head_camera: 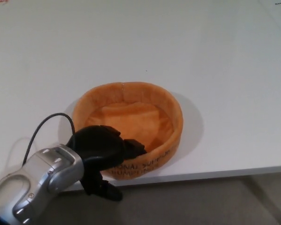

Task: A soft plate is kept in the center of the table close to the robot and the robot uses its left hand to pick up the plate, turns it upside down and places it back on the table

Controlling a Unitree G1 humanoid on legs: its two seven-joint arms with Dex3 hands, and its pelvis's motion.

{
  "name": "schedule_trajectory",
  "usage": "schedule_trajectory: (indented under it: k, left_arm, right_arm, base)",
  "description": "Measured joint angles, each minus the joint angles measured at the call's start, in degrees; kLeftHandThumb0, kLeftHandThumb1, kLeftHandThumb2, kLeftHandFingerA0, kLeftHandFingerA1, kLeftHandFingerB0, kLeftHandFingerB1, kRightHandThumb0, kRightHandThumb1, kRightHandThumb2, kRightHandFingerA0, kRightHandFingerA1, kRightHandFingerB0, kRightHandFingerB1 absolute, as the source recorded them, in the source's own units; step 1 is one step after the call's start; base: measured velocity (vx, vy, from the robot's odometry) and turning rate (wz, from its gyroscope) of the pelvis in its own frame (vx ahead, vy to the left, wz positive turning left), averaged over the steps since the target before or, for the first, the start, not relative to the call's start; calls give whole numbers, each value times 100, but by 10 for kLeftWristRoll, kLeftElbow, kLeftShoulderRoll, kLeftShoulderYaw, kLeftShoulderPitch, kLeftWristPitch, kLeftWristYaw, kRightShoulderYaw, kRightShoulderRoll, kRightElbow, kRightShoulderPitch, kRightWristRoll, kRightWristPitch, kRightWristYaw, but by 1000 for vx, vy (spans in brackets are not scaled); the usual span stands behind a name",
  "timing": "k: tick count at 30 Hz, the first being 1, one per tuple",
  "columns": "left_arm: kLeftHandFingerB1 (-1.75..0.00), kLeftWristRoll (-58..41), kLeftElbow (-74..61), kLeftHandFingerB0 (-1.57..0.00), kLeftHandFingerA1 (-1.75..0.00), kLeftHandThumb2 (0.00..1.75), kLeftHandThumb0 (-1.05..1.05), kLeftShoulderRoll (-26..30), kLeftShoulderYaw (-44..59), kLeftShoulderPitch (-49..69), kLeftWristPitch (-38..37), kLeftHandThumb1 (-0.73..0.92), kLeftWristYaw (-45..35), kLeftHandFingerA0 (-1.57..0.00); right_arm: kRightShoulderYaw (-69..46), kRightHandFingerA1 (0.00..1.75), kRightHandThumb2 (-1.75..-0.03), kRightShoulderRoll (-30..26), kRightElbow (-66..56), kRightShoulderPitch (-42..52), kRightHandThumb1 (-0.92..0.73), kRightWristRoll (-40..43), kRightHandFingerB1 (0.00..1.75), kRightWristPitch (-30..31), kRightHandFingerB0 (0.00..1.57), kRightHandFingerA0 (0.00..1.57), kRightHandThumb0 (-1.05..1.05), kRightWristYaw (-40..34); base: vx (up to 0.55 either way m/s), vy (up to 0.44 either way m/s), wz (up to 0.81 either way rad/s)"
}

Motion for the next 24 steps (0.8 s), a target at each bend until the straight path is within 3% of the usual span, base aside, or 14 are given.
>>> schedule_trajectory:
  k: [2,4,5,7,8,9,13,14,15,16,17,22,23,24]
  left_arm:
    - [-49,17,0,-41,-57,93,-71,0,-9,0,8,56,8,-59]
    - [-40,33,0,-62,-64,61,-66,0,-18,0,15,68,18,-84]
    - [-45,41,1,-74,-138,60,-65,0,-22,-1,18,62,24,-95]
    - [-58,61,4,-69,-130,83,-69,0,-34,-7,26,48,39,-105]
    - [-62,68,6,-91,-145,59,-62,0,-39,-10,28,51,45,-102]
    - [-83,77,8,-96,-134,77,-64,0,-43,-13,31,44,52,-109]
    - [-120,110,21,-89,-160,55,-52,5,-63,-25,42,48,76,-96]
    - [-122,121,26,-98,-139,88,-40,7,-68,-29,45,44,85,-122]
    - [-122,128,31,-98,-139,88,-40,9,-72,-32,48,44,92,-122]
    - [-161,136,38,-72,-175,64,-35,11,-76,-35,50,81,100,-91]
    - [-164,144,45,-70,-175,68,-33,14,-79,-38,53,85,110,-90]
    - [-145,181,79,-76,-174,62,-34,23,-86,-43,63,76,162,-91]
    - [-115,186,82,-88,-140,90,-39,25,-86,-43,64,52,170,-122]
    - [-110,190,83,-86,-139,86,-33,25,-86,-44,64,46,175,-122]
  right_arm:
    - [0,46,-67,0,0,0,-91,0,31,0,26,42,-59,0]
    - [0,45,-68,0,0,0,-92,0,31,0,25,42,-57,0]
    - [0,45,-68,0,0,0,-92,0,30,0,24,41,-58,0]
    - [0,44,-68,0,0,0,-92,-1,30,0,24,41,-59,0]
    - [0,44,-68,0,0,0,-92,-1,30,0,24,42,-58,0]
    - [0,45,-68,0,0,0,-92,-1,30,0,24,41,-57,0]
    - [0,46,-68,0,0,1,-92,-1,30,0,25,41,-57,0]
    - [0,46,-67,0,0,1,-91,-1,31,0,27,43,-57,0]
    - [0,46,-67,0,0,1,-91,-1,31,0,27,43,-57,0]
    - [0,46,-67,0,0,1,-91,-1,31,0,26,43,-57,0]
    - [0,46,-67,0,0,1,-91,-1,31,0,26,43,-56,0]
    - [-1,45,-68,-1,1,1,-92,-1,31,0,24,41,-56,0]
    - [-1,45,-68,-2,1,2,-92,-1,30,0,25,42,-56,0]
    - [-1,46,-68,-2,1,3,-92,-1,30,0,26,43,-55,0]
  base:
    - [0,0,0]
    - [0,0,0]
    - [0,0,0]
    - [0,0,0]
    - [0,0,0]
    - [0,0,0]
    - [0,0,0]
    - [0,0,0]
    - [0,0,0]
    - [0,0,0]
    - [0,0,0]
    - [0,0,0]
    - [0,0,0]
    - [0,0,0]
